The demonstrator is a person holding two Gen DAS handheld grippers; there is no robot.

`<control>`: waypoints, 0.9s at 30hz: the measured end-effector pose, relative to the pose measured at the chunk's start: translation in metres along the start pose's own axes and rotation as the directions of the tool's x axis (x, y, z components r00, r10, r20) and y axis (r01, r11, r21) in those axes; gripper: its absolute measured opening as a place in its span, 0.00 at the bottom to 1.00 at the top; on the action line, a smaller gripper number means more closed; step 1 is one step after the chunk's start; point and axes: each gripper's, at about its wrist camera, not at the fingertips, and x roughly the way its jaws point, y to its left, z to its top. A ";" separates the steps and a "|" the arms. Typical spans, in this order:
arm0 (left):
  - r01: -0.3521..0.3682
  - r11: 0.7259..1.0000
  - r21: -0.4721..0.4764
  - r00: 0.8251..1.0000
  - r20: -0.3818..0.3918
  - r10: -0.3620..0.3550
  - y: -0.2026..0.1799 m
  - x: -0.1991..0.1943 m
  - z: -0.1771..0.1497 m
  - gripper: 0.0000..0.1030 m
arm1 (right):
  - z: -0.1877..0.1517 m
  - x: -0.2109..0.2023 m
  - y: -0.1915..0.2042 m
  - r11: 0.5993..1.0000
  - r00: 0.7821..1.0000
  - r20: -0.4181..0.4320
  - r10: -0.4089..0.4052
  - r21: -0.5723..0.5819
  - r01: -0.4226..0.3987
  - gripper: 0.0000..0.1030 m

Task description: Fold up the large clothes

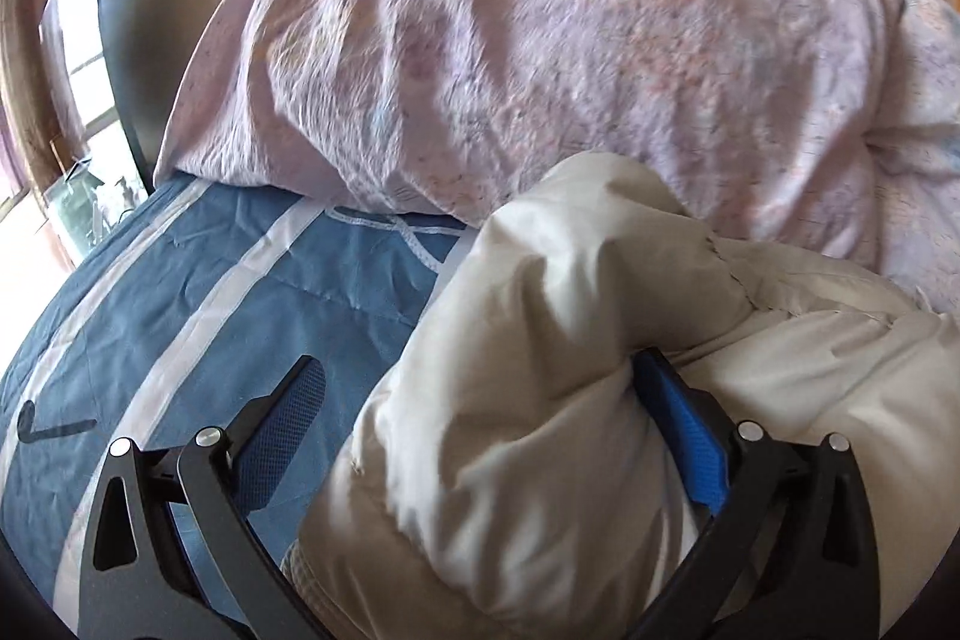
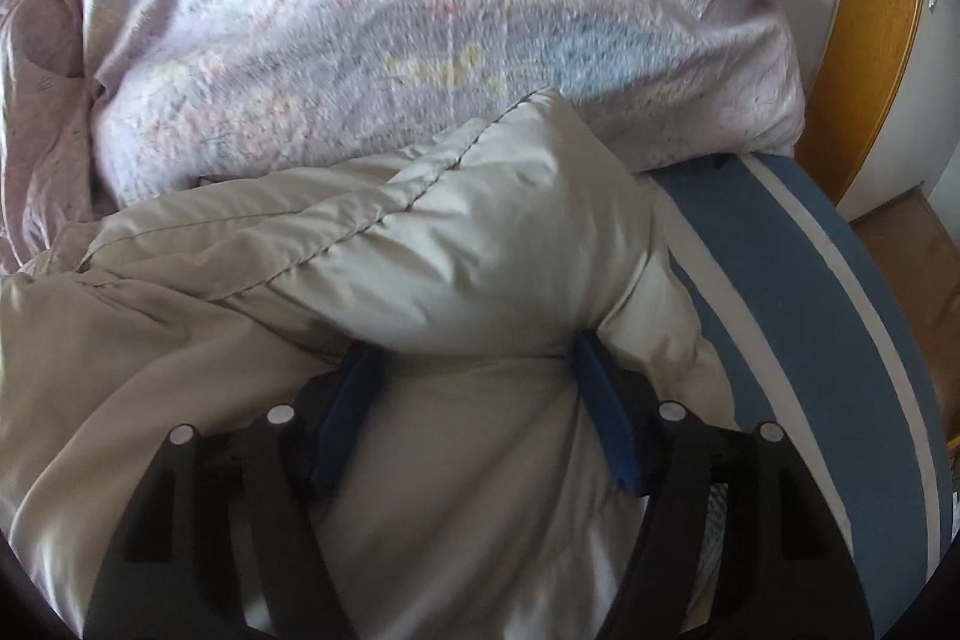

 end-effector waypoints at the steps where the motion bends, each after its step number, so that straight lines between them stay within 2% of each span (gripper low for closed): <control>1: -0.005 1.000 -0.003 1.000 0.000 0.005 0.000 0.001 -0.001 0.99 | -0.002 0.002 -0.001 1.000 1.000 0.009 0.001 -0.005 -0.001 0.67; 7: 0.016 1.000 -0.012 1.000 -0.022 -0.017 0.003 0.005 0.000 0.99 | -0.006 0.000 -0.003 1.000 1.000 0.015 -0.011 0.010 0.011 0.67; 11: 0.003 1.000 -0.019 1.000 -0.003 -0.003 0.017 -0.016 -0.004 0.99 | -0.023 -0.047 -0.019 0.995 0.996 0.062 0.059 0.082 -0.064 0.63; 13: -0.005 1.000 -0.029 1.000 -0.001 0.005 0.021 -0.014 -0.006 0.99 | -0.031 -0.043 -0.027 0.992 0.998 0.034 0.056 0.108 -0.059 0.63; 15: -0.010 1.000 -0.024 1.000 -0.025 0.009 0.018 -0.005 -0.007 0.99 | -0.034 -0.030 -0.023 0.997 0.999 0.005 0.049 0.065 -0.049 0.66; 17: -0.008 1.000 -0.022 1.000 -0.025 0.007 0.018 -0.012 -0.008 0.99 | -0.033 -0.042 -0.028 0.993 0.998 0.009 0.055 0.101 -0.055 0.64; 19: 0.070 0.997 -0.034 0.997 -0.024 -0.071 0.030 -0.027 -0.013 0.95 | -0.039 -0.075 -0.048 0.960 0.984 0.077 0.159 0.221 -0.172 0.65; 22: 0.211 0.973 -0.098 0.977 0.010 -0.211 0.060 -0.065 -0.031 0.96 | -0.059 -0.106 -0.083 0.897 0.968 0.126 0.219 0.365 -0.250 0.74; 25: 0.328 0.924 -0.197 0.941 -0.013 -0.337 0.094 -0.088 -0.051 0.98 | -0.089 -0.110 -0.104 0.828 0.957 0.097 0.272 0.483 -0.284 0.75; 27: 0.365 0.893 -0.265 0.919 -0.052 -0.391 0.107 -0.091 -0.066 0.98 | -0.107 -0.097 -0.119 0.740 0.933 0.064 0.354 0.591 -0.321 0.75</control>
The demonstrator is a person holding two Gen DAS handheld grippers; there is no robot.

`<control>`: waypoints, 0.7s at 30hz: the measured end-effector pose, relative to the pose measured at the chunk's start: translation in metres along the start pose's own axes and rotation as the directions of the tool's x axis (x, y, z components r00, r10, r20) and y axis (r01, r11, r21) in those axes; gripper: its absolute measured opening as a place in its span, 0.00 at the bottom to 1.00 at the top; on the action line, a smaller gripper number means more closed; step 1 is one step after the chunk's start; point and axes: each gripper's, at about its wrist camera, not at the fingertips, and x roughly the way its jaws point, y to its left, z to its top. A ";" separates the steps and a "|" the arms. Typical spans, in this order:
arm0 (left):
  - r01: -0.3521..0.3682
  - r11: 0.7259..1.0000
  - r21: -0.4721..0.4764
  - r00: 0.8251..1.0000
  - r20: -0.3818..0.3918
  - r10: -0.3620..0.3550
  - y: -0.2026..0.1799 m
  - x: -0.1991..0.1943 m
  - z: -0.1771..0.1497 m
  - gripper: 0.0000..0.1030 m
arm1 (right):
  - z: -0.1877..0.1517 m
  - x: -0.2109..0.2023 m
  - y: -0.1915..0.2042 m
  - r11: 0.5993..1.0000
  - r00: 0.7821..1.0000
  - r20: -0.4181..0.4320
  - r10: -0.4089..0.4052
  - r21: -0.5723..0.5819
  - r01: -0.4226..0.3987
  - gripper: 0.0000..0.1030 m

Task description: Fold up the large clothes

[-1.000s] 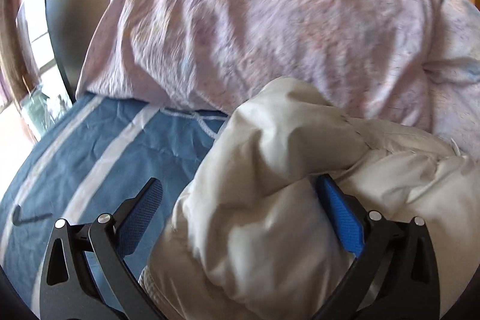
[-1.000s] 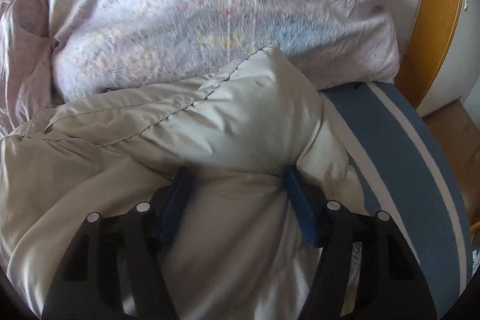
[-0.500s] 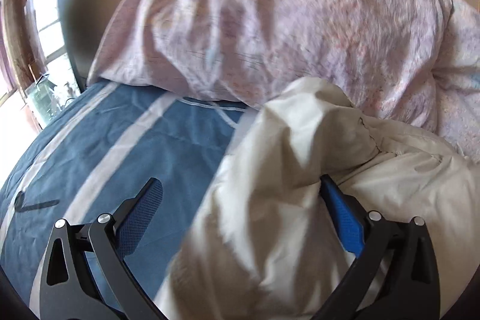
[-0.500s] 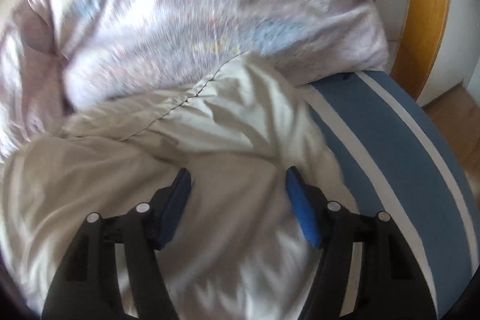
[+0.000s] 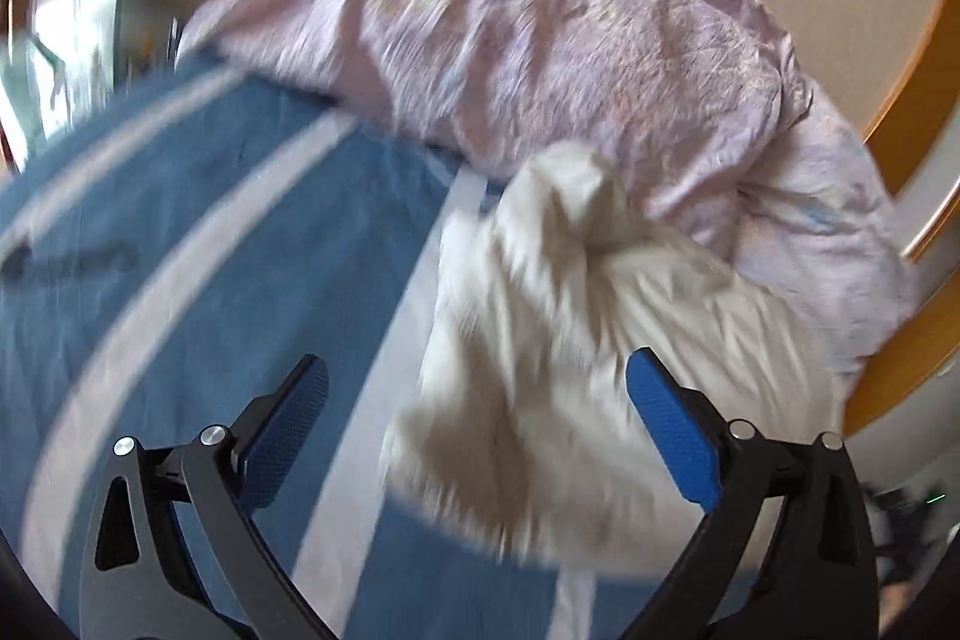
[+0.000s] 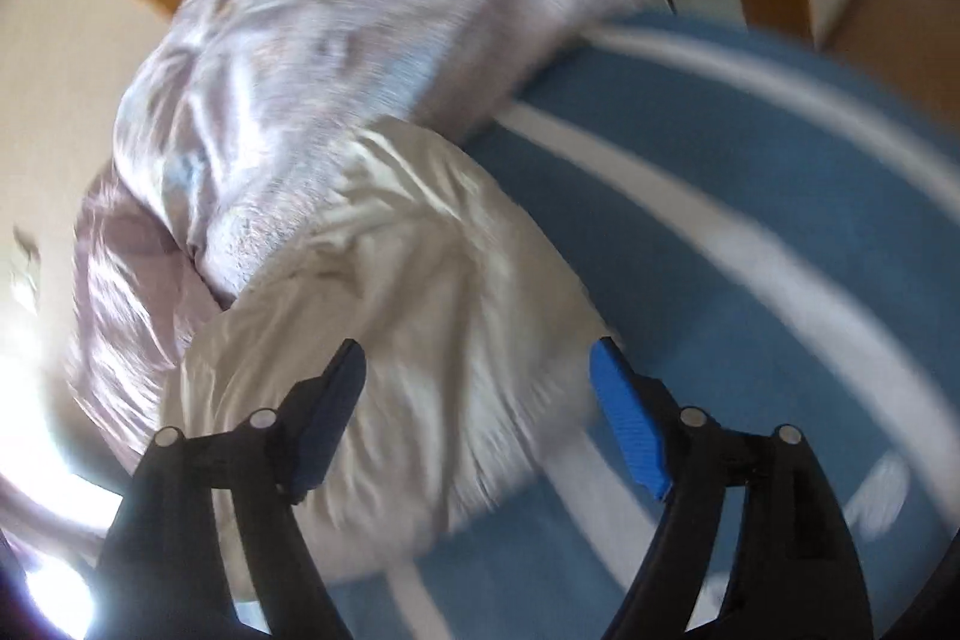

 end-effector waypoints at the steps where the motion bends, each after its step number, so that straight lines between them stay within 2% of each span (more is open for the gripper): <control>1: 0.023 0.999 -0.043 0.999 -0.020 -0.024 0.008 -0.002 -0.006 0.98 | -0.003 0.005 -0.009 0.998 0.999 -0.035 0.028 0.053 -0.026 0.75; 6: 0.096 0.974 -0.204 0.991 -0.076 -0.113 0.021 -0.002 -0.033 0.98 | -0.016 0.022 -0.010 0.991 0.993 -0.090 0.072 0.123 -0.061 0.73; 14: 0.136 0.942 -0.306 0.976 -0.123 -0.181 0.003 0.025 -0.049 0.97 | -0.023 0.045 -0.015 0.967 0.979 -0.129 0.157 0.222 -0.126 0.70; 21: 0.137 0.921 -0.364 0.980 -0.084 -0.179 -0.002 0.042 -0.044 0.84 | -0.021 0.050 -0.017 0.952 0.973 -0.082 0.215 0.241 -0.190 0.66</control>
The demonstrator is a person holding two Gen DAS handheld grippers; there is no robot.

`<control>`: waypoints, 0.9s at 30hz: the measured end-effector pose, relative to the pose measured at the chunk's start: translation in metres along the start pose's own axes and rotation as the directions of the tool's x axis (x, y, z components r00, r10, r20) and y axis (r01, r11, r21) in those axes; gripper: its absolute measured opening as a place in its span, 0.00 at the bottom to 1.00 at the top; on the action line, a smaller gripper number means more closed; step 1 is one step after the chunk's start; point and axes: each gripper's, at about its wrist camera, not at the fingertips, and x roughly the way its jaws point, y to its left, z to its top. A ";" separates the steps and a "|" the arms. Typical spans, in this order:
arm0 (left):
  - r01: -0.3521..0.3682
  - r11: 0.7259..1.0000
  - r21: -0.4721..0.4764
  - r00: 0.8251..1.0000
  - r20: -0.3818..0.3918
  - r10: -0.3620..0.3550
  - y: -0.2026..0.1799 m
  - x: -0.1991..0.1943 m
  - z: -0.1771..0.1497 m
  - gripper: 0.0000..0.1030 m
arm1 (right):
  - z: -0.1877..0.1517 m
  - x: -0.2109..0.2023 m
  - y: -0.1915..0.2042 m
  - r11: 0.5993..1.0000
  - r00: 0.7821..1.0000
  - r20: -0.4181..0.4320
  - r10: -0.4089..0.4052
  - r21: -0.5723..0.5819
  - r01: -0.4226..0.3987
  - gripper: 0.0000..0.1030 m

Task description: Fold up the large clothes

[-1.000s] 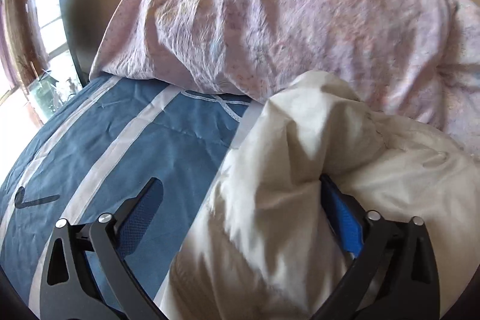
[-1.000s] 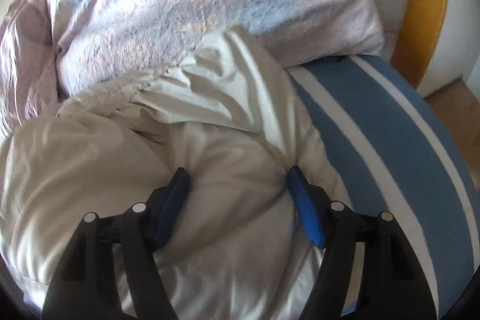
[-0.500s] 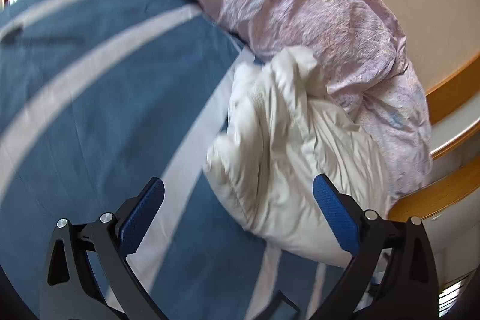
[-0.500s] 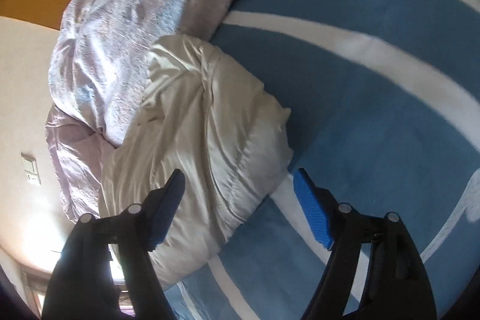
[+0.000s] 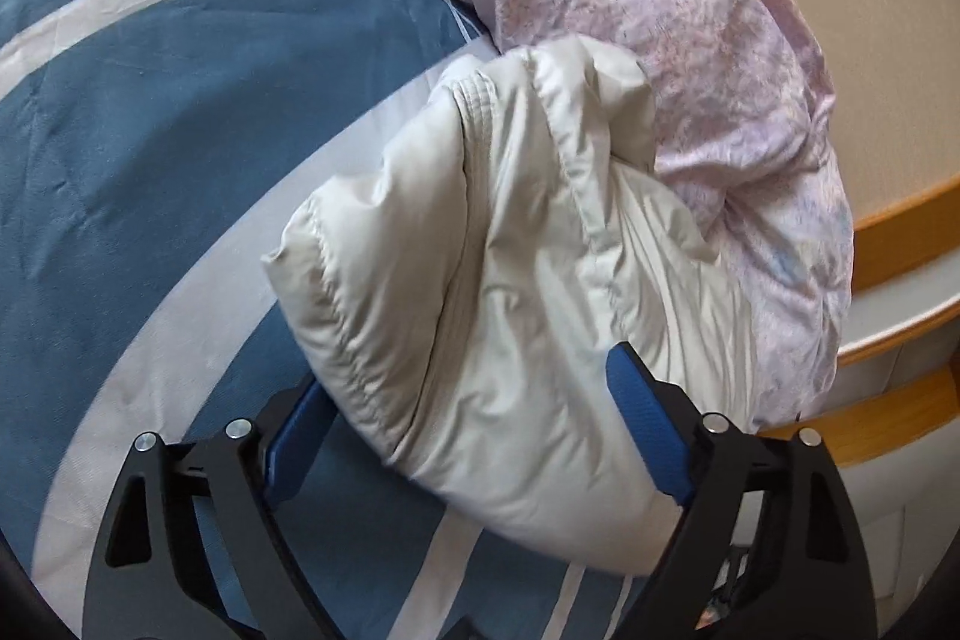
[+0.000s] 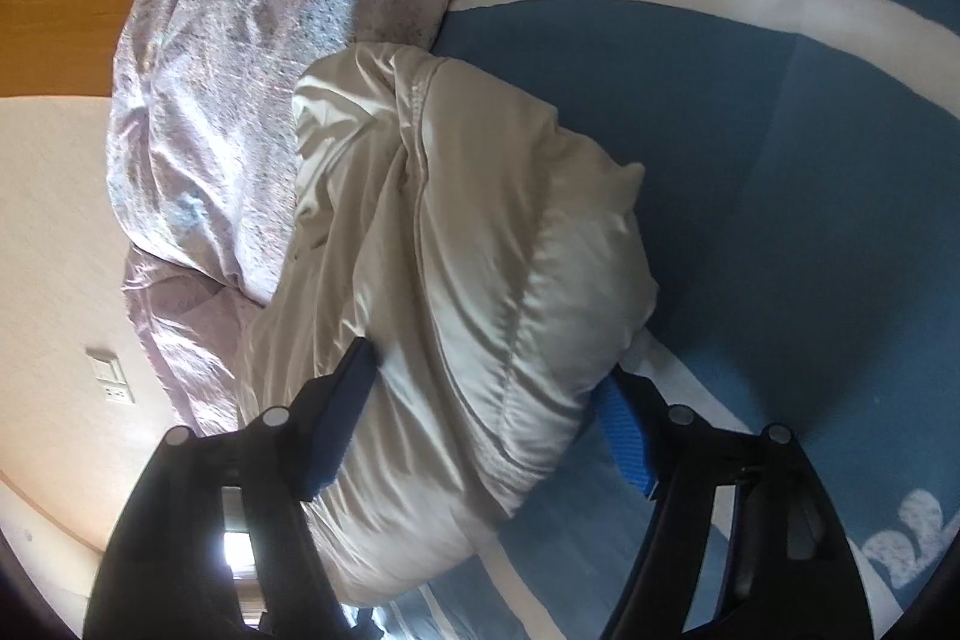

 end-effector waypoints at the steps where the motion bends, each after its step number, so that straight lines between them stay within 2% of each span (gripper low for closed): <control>1: 0.004 1.000 -0.013 1.000 0.009 -0.004 0.001 0.001 0.001 0.82 | -0.001 0.000 0.000 1.000 1.000 0.008 0.010 -0.008 -0.010 0.65; 3: 0.021 0.998 -0.054 0.999 0.032 -0.020 0.007 0.002 0.003 0.76 | -0.001 0.002 0.000 1.000 1.000 0.017 0.018 -0.019 -0.018 0.60; 5: 0.034 0.995 -0.089 0.998 0.046 -0.030 0.013 0.002 0.004 0.67 | -0.003 0.002 -0.001 0.999 0.999 0.024 0.038 -0.027 -0.037 0.47; 7: 0.050 0.992 -0.115 0.998 0.052 -0.044 0.018 0.001 0.004 0.49 | -0.004 0.000 0.000 0.998 0.998 0.032 0.055 -0.046 -0.053 0.36; 8: 0.062 0.991 -0.121 0.997 0.056 -0.056 0.019 0.000 0.005 0.45 | -0.006 -0.003 0.003 0.996 0.998 0.037 0.060 -0.063 -0.057 0.31; 10: 0.085 0.991 -0.108 0.995 0.065 -0.078 0.017 -0.005 0.005 0.28 | -0.009 -0.007 0.012 0.993 0.997 0.054 0.058 -0.108 -0.052 0.25; 12: 0.106 0.991 -0.078 0.992 0.076 -0.100 0.010 -0.012 0.007 0.21 | -0.013 -0.013 0.021 0.987 0.996 0.069 0.060 -0.150 -0.049 0.22; 18: 0.143 0.989 -0.030 0.984 0.109 -0.139 0.000 -0.039 0.012 0.18 | -0.029 -0.036 0.049 0.960 0.992 0.078 0.097 -0.270 -0.073 0.18; 22: 0.154 0.988 -0.019 0.983 0.108 -0.151 0.007 -0.064 0.009 0.18 | -0.042 -0.051 0.049 0.951 0.993 0.051 0.110 -0.296 -0.090 0.18; 27: 0.154 0.988 0.001 0.983 0.100 -0.154 0.026 -0.094 -0.004 0.18 | -0.068 -0.069 0.038 0.931 0.996 0.014 0.087 -0.356 -0.077 0.18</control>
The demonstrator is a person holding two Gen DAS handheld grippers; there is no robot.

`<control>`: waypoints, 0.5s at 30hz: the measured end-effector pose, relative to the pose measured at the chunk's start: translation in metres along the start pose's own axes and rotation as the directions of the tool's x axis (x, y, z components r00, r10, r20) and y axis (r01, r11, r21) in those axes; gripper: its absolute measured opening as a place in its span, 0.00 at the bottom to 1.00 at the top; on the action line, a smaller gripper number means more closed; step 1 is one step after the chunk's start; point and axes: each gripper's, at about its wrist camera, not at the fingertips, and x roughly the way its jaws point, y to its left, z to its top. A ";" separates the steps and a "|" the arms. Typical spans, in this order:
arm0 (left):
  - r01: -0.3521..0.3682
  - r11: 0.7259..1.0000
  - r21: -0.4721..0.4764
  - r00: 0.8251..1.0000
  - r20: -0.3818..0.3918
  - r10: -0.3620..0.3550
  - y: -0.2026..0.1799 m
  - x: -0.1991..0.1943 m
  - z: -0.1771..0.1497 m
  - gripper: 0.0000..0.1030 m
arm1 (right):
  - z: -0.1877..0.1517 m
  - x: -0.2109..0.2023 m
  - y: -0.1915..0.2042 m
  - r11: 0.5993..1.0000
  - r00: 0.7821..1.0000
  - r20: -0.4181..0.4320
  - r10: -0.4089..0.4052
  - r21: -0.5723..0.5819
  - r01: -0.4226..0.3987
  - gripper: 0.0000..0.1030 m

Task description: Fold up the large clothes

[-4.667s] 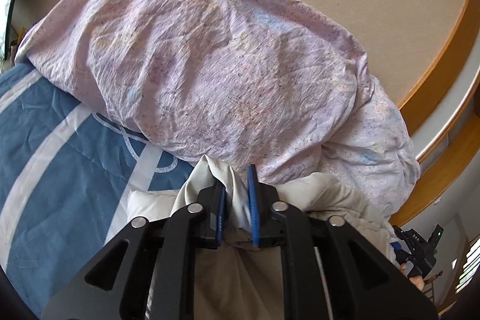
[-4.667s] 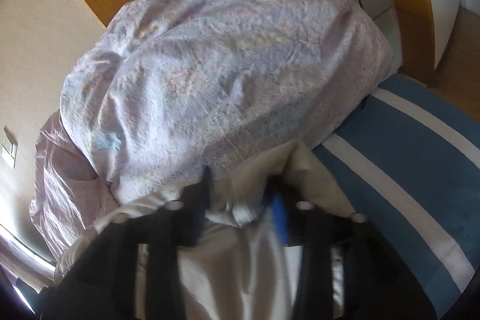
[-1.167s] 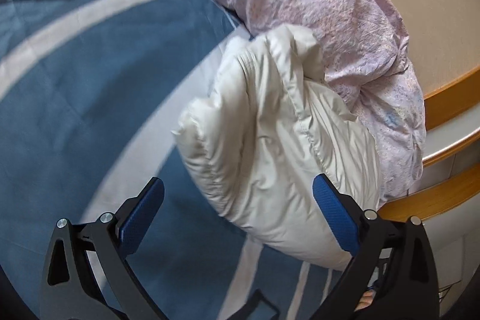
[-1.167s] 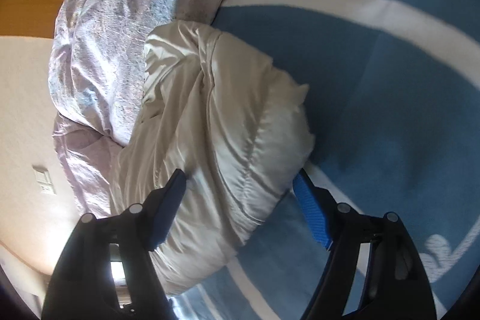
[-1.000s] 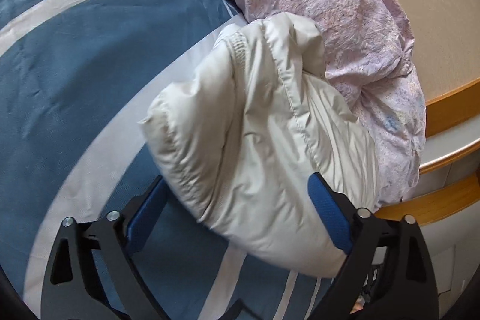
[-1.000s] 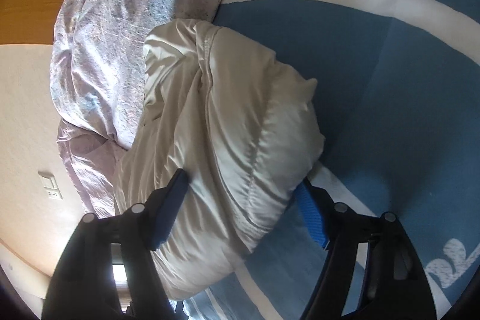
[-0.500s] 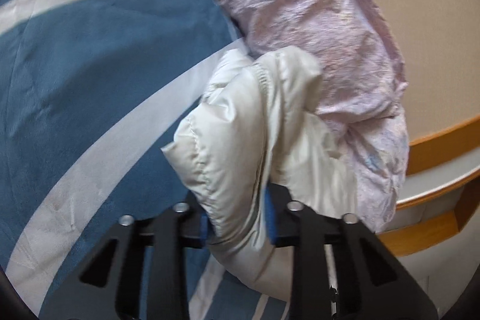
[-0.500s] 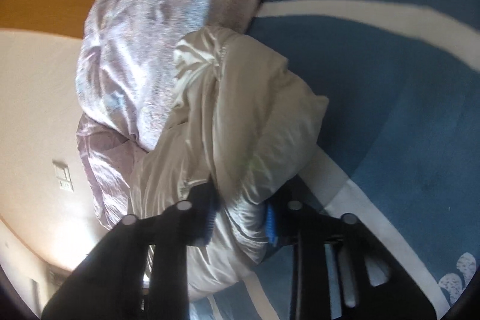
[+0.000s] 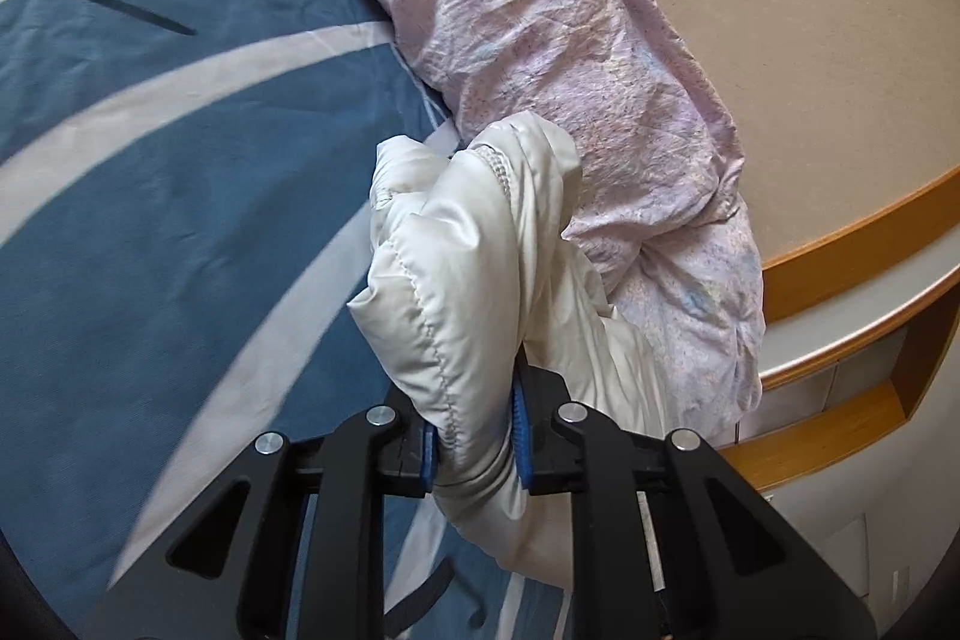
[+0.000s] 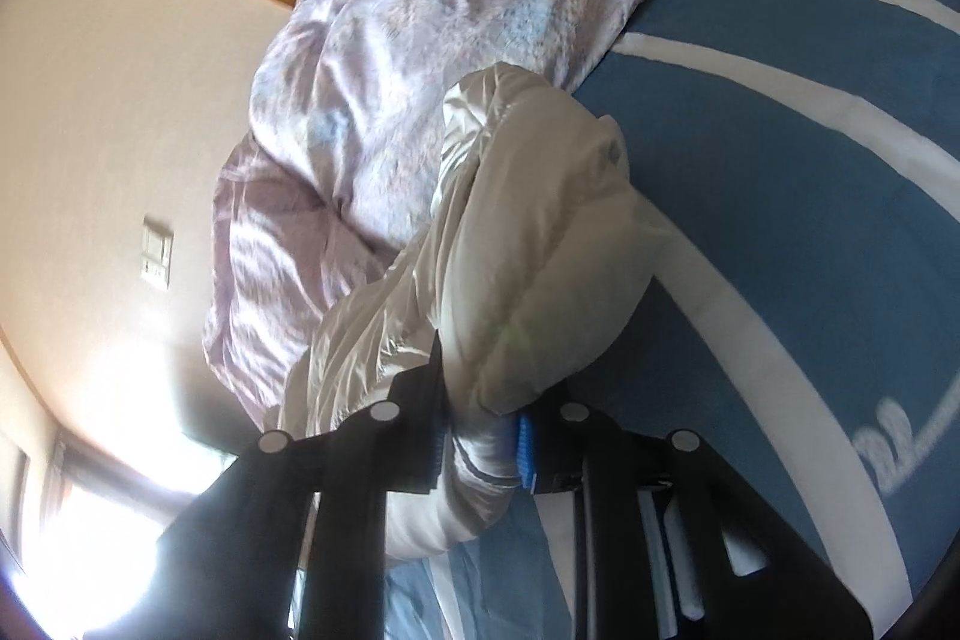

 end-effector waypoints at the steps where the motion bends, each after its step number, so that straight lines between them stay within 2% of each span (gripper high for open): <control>1: -0.001 1.000 0.000 1.000 0.000 0.001 0.003 -0.005 -0.001 0.18 | -0.006 -0.004 0.000 1.000 1.000 -0.010 -0.003 -0.015 0.003 0.18; 6: -0.007 1.000 -0.017 1.000 0.004 0.007 0.022 -0.029 -0.010 0.18 | -0.029 -0.015 -0.001 0.998 0.999 -0.042 -0.016 -0.062 0.014 0.18; 15: -0.021 0.999 -0.048 1.000 0.010 0.021 0.036 -0.051 -0.022 0.18 | -0.058 -0.034 -0.006 0.996 0.998 -0.051 -0.038 -0.088 0.034 0.18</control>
